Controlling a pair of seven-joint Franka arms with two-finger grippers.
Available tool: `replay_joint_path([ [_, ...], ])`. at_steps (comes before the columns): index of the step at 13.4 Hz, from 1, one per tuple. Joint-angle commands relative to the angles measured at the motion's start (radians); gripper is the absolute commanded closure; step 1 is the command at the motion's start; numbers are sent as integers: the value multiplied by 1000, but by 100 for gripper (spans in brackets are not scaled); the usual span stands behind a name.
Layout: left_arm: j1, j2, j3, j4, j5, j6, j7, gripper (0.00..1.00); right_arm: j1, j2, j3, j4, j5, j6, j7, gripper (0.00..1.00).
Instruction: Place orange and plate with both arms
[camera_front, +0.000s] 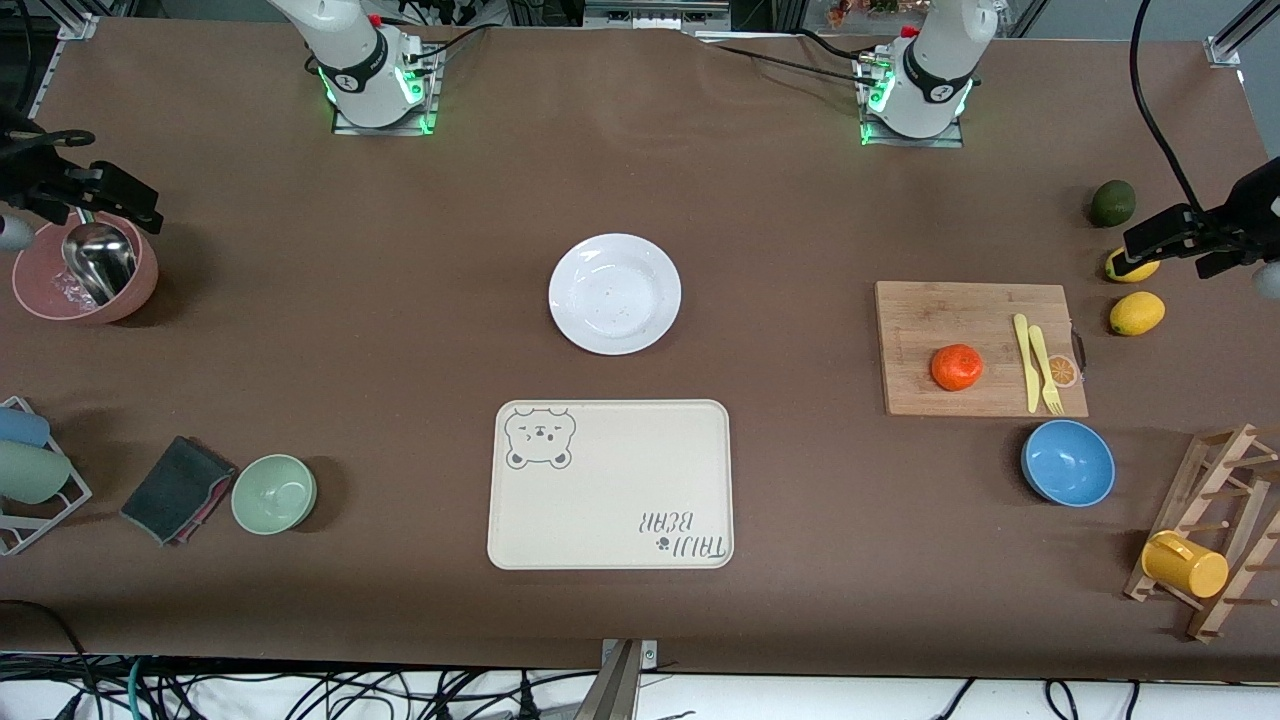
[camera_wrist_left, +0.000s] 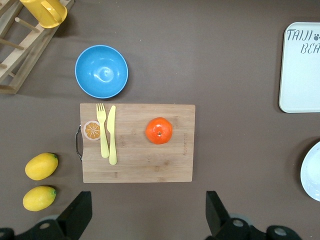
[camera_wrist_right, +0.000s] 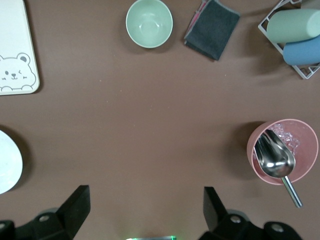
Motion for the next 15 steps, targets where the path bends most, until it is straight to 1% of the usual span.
replay_joint_path([
  [1,8,-3,-3,-2,-22,-9,15,0,1,3,7,17,-7,-29,6,0],
  [5,8,3,-2,-2,-19,-9,15,0,1,-5,7,-2,21,-31,6,0],
  [8,8,4,-3,0,-19,-8,15,0,1,-20,9,-29,21,-29,6,0],
  [15,8,4,-2,1,-20,-6,15,0,1,-14,7,-30,22,-15,-12,0],
])
